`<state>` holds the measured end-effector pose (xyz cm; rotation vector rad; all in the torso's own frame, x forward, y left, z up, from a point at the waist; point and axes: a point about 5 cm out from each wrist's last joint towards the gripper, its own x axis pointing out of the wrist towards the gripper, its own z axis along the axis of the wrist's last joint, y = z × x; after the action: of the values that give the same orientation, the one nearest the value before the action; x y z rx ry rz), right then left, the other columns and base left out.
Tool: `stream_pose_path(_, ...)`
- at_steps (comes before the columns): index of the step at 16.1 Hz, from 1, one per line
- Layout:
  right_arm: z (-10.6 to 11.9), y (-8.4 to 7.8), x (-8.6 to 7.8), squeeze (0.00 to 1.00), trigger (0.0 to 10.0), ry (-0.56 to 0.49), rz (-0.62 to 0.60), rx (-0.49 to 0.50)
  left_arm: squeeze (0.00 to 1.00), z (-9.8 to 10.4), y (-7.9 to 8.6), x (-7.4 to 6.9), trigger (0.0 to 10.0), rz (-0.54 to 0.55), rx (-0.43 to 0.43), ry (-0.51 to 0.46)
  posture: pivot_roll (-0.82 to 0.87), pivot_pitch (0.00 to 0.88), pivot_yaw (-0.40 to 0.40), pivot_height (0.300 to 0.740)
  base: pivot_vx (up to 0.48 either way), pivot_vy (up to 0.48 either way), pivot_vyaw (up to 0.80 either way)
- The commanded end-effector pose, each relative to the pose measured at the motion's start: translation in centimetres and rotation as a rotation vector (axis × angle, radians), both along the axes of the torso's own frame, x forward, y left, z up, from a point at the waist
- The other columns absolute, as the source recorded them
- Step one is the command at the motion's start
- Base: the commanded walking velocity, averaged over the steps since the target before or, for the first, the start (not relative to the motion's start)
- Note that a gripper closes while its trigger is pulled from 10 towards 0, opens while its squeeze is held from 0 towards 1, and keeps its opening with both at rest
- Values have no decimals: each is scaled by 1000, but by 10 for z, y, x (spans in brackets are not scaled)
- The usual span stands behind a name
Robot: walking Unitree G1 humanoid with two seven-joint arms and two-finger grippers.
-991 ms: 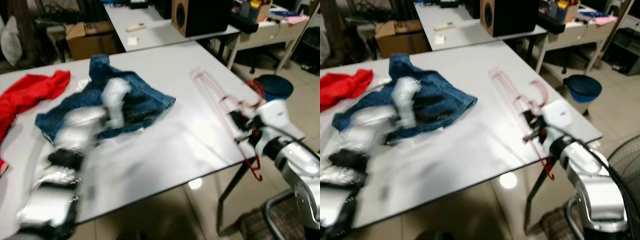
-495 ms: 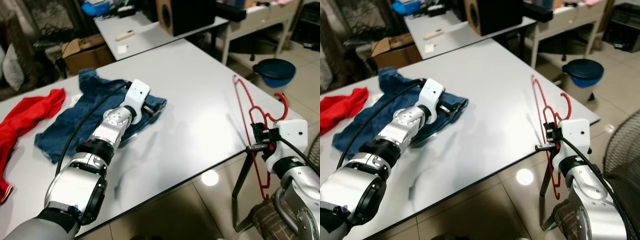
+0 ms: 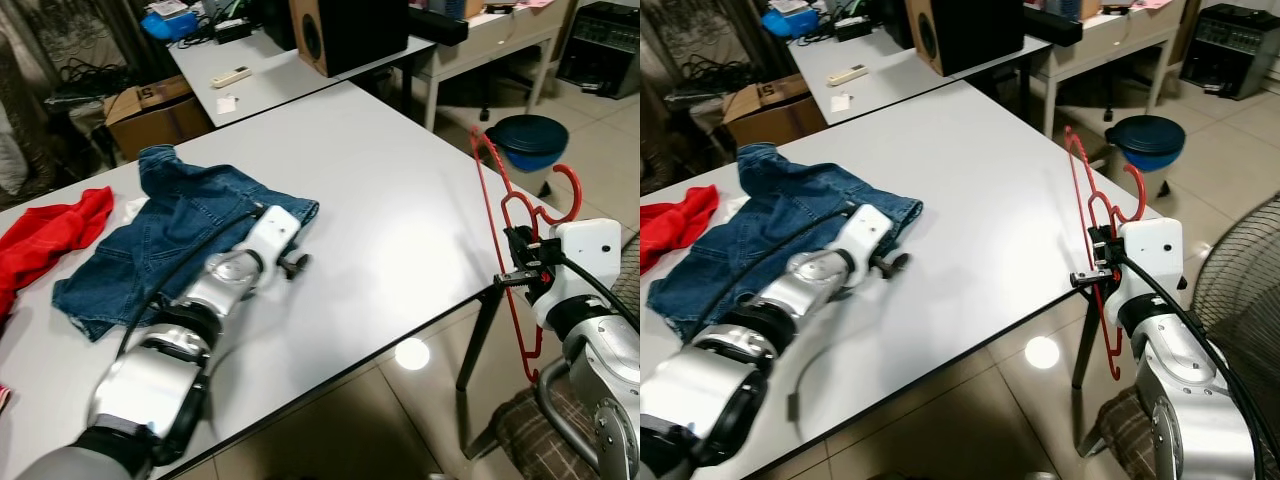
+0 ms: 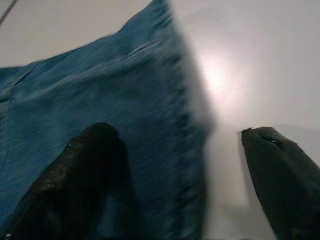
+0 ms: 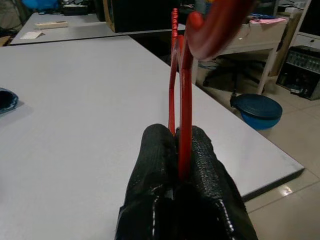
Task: Hang hanger
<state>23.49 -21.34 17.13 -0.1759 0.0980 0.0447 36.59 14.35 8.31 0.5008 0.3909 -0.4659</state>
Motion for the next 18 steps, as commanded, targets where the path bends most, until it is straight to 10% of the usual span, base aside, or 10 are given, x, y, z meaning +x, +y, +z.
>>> stream_pose_path(1,1,8,4,0,10000,1,42,11,0,-17,26,-10,3294,78,62,63,-191,0,167,740,0,0,0)
stream_pose_path(2,1,9,5,0,10000,2,49,10,0,-16,30,-10,0,89,59,58,-186,0,164,740,0,0,0)
stream_pose_path(10,-5,40,13,0,10000,31,225,-23,0,-9,52,-11,0,108,35,6,-126,0,114,740,0,0,0)
stream_pose_path(18,-10,37,17,0,10000,16,120,28,0,19,48,-1,0,68,-131,-161,-112,0,136,740,0,0,0)
